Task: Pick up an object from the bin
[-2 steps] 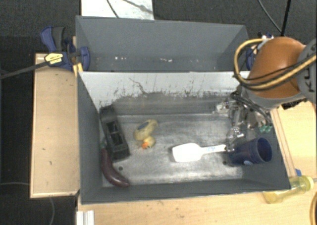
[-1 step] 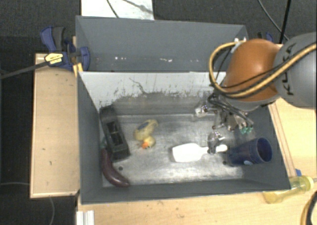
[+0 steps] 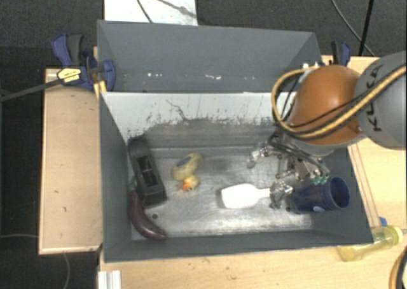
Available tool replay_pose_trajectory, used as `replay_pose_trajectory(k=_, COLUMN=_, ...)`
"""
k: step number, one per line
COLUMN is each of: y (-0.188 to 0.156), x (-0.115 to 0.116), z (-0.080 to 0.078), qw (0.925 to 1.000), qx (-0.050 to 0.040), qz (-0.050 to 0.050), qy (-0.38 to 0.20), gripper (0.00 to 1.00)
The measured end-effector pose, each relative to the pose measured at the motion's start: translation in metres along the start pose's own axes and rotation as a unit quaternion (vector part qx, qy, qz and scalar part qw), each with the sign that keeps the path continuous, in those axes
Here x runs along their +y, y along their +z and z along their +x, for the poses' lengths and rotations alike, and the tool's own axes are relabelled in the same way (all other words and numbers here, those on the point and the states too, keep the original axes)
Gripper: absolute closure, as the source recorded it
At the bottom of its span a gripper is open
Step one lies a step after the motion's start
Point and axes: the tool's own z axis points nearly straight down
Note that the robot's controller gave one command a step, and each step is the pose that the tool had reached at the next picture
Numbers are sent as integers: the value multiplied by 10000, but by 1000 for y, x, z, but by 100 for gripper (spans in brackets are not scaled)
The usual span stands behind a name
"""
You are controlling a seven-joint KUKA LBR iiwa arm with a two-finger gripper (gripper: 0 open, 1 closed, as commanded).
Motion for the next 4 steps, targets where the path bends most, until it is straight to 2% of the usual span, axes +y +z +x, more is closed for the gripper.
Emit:
replay_pose_trajectory(k=1, y=61, x=15, z=-5, qw=9984, qx=-21, qz=7, qy=-560, gripper=0)
replay_pose_trajectory(k=2, y=85, x=18, z=-11, qw=9980, qx=-103, qz=26, qy=-628, gripper=100)
replay_pose_trajectory(k=4, y=79, x=18, z=-11, qw=9979, qx=-107, qz=25, qy=-632, gripper=100)
